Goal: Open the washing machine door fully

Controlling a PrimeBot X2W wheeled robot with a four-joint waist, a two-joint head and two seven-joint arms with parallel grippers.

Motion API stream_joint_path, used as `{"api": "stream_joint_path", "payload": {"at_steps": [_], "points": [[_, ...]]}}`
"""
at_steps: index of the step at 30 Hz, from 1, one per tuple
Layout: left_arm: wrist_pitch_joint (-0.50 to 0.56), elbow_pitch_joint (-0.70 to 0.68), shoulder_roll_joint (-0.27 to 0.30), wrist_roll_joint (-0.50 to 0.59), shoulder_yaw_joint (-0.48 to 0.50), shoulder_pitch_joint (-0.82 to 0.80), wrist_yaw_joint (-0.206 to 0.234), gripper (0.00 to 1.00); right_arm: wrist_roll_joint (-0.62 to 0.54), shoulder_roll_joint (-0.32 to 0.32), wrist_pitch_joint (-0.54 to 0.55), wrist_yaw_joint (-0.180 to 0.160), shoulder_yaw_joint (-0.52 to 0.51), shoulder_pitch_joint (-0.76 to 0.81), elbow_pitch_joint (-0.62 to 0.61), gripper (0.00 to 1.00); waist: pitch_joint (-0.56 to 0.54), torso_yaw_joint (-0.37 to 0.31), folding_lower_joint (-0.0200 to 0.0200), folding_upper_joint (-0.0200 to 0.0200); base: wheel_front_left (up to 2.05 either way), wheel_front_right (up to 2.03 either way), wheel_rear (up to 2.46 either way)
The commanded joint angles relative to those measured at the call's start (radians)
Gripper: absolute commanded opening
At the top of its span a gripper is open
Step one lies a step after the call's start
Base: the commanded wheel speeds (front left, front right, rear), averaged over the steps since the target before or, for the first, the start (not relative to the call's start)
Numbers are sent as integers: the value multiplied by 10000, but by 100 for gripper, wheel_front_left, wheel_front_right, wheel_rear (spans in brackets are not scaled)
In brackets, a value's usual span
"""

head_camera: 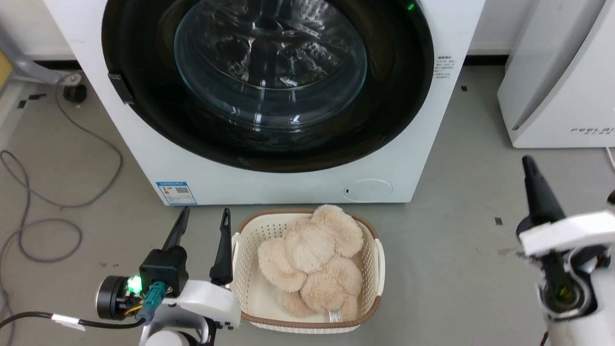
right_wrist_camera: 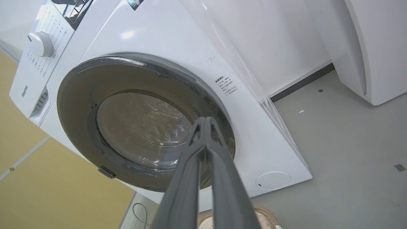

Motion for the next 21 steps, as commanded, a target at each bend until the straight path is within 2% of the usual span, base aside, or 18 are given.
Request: {"api": "stream_joint_path", "payload": {"at_steps": [1, 10, 21], "points": [[-115, -70, 8, -35, -82, -220, 65, 100, 428, -206, 48, -2, 10, -502, 269, 0, 157, 34, -2, 0, 0, 0, 0], [-304, -277, 9, -60, -323, -695, 160, 100, 1609, -1062, 306, -3, 355, -2768, 1583, 0, 901, 226, -2, 0, 0, 0, 0], [-533, -567, 11, -129, -598, -1292, 348, 100, 2658, -1835, 1198, -4, 1366, -5873, 3305, 0, 1823, 495, -2, 0, 0, 0, 0]]}}
